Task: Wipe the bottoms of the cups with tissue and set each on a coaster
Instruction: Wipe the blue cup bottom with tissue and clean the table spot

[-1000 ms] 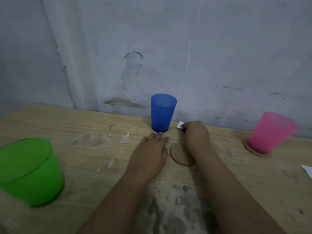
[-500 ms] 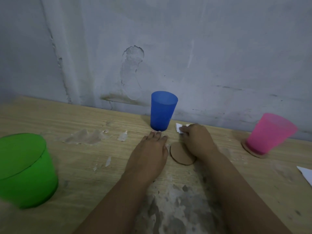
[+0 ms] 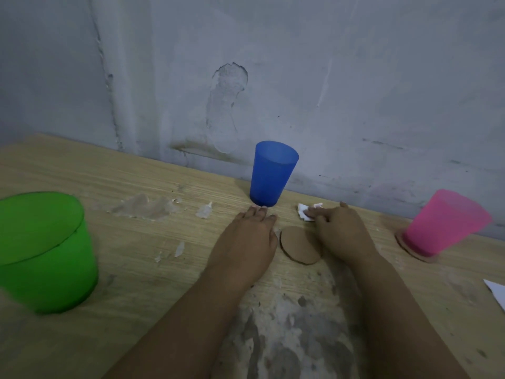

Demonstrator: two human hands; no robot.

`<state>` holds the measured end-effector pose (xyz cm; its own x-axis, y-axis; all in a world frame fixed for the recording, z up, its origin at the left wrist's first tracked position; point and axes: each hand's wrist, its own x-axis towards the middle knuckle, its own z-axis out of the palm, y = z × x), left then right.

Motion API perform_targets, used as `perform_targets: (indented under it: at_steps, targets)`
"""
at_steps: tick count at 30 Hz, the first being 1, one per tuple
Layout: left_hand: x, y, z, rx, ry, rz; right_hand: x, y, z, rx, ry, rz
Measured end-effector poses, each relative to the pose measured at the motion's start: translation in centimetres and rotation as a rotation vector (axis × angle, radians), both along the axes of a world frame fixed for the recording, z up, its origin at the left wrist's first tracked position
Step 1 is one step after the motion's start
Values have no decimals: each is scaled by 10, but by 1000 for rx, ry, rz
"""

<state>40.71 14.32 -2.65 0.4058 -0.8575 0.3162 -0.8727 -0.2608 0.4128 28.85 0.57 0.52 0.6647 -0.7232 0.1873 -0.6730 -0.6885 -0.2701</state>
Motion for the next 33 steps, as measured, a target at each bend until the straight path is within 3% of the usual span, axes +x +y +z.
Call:
perform_targets:
  at_steps: [5, 9, 14, 20, 25, 30, 33]
  targets:
    - [0, 2, 1, -4, 4, -5, 13, 10, -4, 67, 35, 82]
    - [-1, 1, 2, 1, 3, -5, 1, 3, 2, 47, -67, 20]
    - [-1, 2, 3, 10, 3, -5, 9, 3, -2, 61, 5, 30]
    - [-1, 1, 3, 16, 10, 0, 4, -1, -1, 47, -157, -37]
    - [-1, 2, 3, 9, 24, -6, 11, 5, -6, 54, -56, 47]
    - [-2, 3, 2, 11, 12, 5, 3, 2, -4, 62, -237, -71]
    - [-1, 3, 2, 14, 4, -2, 7, 3, -7, 2, -120, -68]
